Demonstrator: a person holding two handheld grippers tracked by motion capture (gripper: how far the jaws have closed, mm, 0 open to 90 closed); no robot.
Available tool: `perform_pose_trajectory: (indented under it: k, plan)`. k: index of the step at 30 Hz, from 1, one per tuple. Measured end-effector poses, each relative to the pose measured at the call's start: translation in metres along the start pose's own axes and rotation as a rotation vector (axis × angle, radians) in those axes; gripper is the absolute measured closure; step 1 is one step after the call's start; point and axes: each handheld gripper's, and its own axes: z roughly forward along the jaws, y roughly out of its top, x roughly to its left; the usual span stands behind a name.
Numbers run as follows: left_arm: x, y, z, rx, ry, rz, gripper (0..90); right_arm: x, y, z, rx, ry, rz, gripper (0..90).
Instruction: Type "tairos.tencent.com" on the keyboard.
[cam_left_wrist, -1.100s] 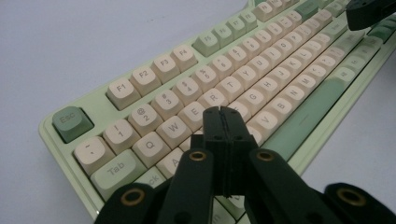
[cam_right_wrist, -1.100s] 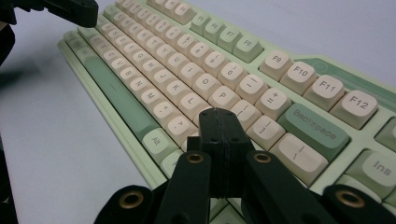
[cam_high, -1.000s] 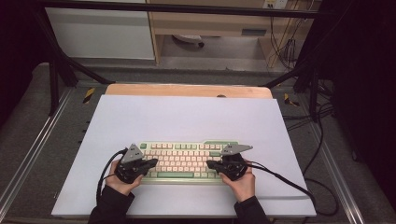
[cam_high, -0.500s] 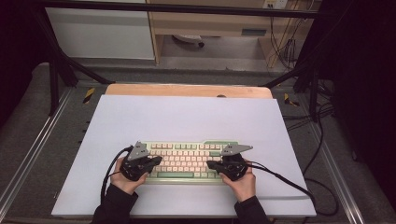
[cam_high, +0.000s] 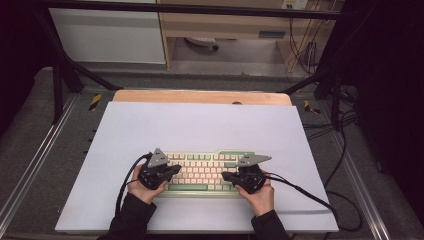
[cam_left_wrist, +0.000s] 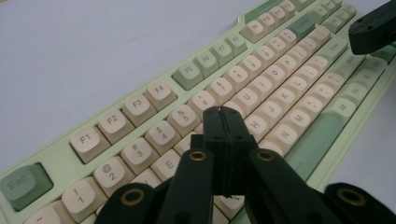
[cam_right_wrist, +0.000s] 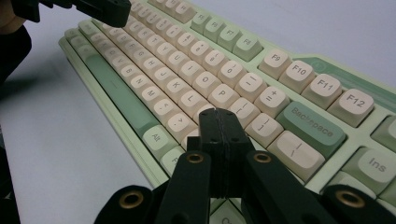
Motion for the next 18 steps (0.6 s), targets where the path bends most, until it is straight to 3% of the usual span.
perform_pose_trajectory:
  k: [18]
  plan:
    - [0.002,0.002,0.020,0.020,0.006,-0.008,89.9,0.000,0.000,0.000,0.005,0.002,0.003,90.0]
